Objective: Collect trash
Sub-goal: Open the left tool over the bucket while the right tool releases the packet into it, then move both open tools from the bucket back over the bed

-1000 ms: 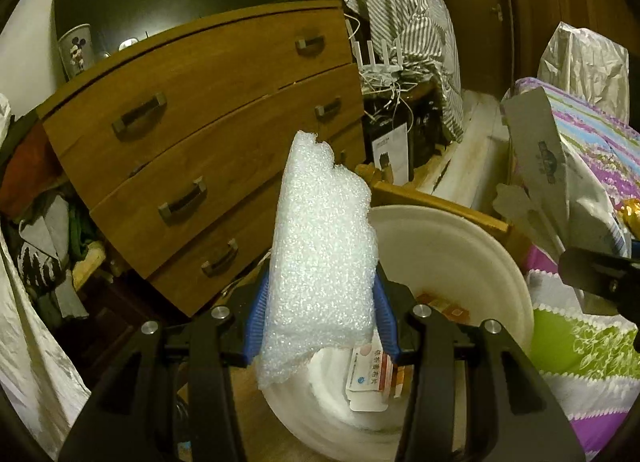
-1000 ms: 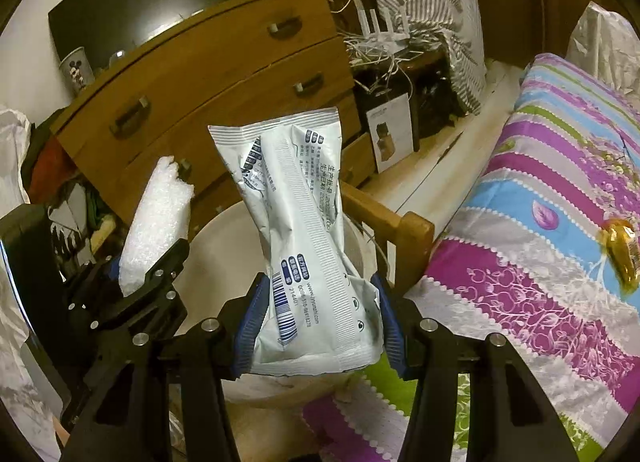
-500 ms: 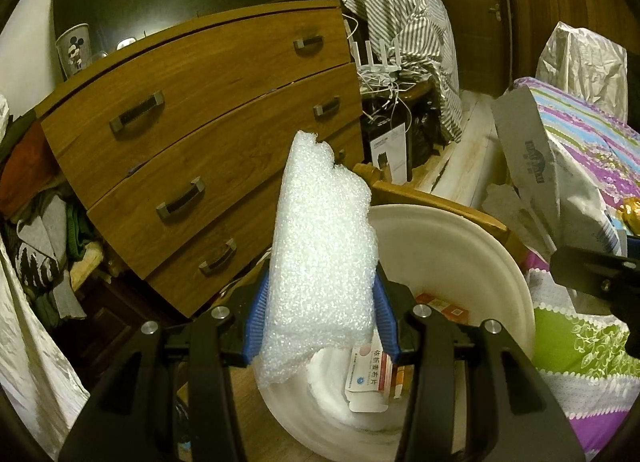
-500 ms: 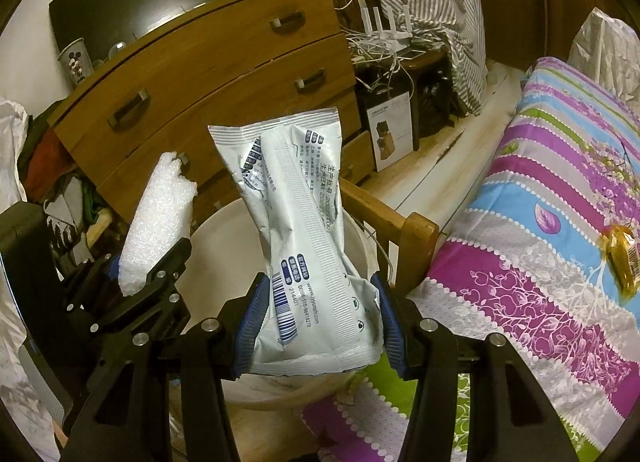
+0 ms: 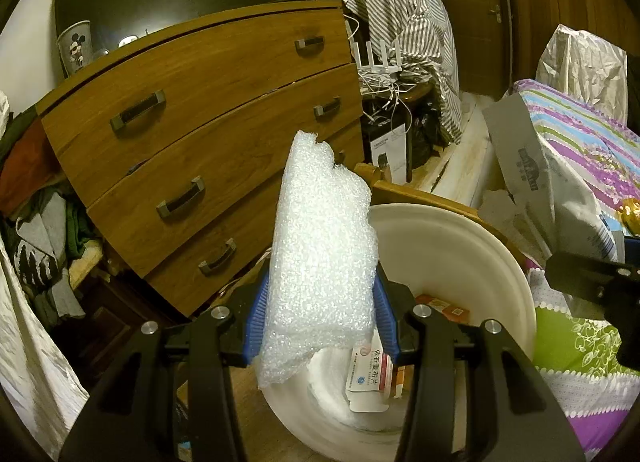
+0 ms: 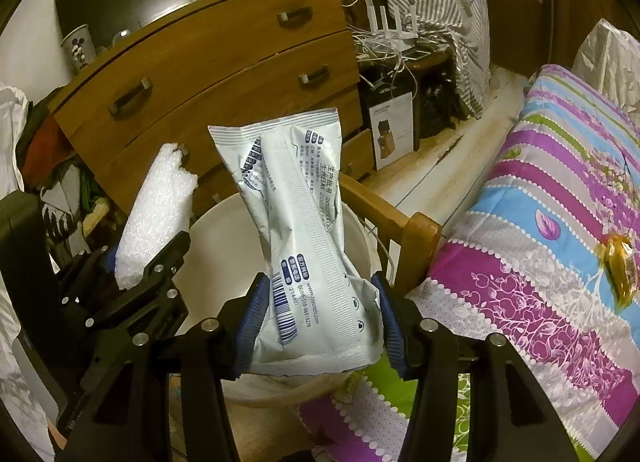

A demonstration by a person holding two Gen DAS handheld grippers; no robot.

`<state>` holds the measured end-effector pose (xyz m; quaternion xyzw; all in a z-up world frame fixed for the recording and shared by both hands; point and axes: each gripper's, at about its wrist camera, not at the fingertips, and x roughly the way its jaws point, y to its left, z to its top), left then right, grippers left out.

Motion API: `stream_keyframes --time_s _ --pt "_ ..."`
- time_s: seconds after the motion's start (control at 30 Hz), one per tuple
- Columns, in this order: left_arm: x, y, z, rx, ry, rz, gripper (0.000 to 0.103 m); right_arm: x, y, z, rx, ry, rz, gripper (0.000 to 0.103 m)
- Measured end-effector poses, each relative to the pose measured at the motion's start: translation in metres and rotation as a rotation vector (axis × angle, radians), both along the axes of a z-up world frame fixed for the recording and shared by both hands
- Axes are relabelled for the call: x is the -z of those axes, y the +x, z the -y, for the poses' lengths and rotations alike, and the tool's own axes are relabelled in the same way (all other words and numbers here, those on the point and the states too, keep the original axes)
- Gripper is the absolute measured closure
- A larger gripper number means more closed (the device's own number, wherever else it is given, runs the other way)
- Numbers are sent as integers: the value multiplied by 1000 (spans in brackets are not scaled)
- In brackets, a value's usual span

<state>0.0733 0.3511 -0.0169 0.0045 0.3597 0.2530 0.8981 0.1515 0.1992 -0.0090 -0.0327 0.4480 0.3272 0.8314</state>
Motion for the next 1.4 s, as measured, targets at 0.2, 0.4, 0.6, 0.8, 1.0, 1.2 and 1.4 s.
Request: stream_keyframes --time_s 0.2,0.4,0.6,0.8,1.0,1.2,1.4 --pt "1 -1 -1 1 -5 3 59 0 0 -2 -6 -9 9 49" --pt "3 -2 -4 0 -7 8 59 -3 0 -8 -13 -22 27 49" --pt "5 -3 -10 -8 -14 9 59 -9 -1 -14 -28 -40 61 49" --pt "6 -3 -12 -8 -16 9 59 -12 1 -19 -33 -50 75 49" --pt "13 2 -18 -3 -19 -21 40 -14 4 -26 -29 -54 109 27" --pt "17 0 -20 -11 -7 -16 29 -10 4 -27 -36 -72 122 27" --pt "14 -1 -20 -20 -2 -8 29 -6 2 -24 -34 -70 118 27"
